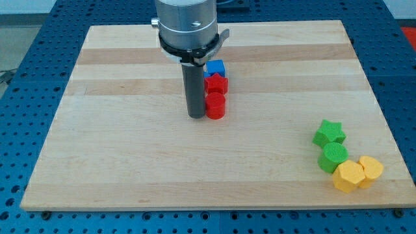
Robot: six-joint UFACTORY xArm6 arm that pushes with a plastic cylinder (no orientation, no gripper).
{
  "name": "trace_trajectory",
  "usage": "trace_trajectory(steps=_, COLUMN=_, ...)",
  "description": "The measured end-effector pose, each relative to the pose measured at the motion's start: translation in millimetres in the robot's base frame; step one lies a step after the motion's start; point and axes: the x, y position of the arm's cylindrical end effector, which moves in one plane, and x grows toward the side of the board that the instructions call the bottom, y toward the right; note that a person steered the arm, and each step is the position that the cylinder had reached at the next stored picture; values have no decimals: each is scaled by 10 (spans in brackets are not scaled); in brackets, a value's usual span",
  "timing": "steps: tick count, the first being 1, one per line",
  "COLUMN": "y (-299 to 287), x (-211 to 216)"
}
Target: Slide the blue triangle to the bottom left side of the red circle
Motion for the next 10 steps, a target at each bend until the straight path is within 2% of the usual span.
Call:
trace_trajectory(steps=2, y=-516, x=-36)
trace_trajectory(steps=3, y=-550, x=-602)
trace_trajectory(steps=4, y=-510, x=-1375)
trace_trajectory(steps=5, y=-497, x=-1539)
trace_trajectory(steps=6, y=-157, x=-1540)
trace_trajectory(steps=7, y=-157, x=-1540)
trace_trajectory(steps=9, y=-154, x=-1097)
trace_trajectory(steps=10, y=-55, x=-1177)
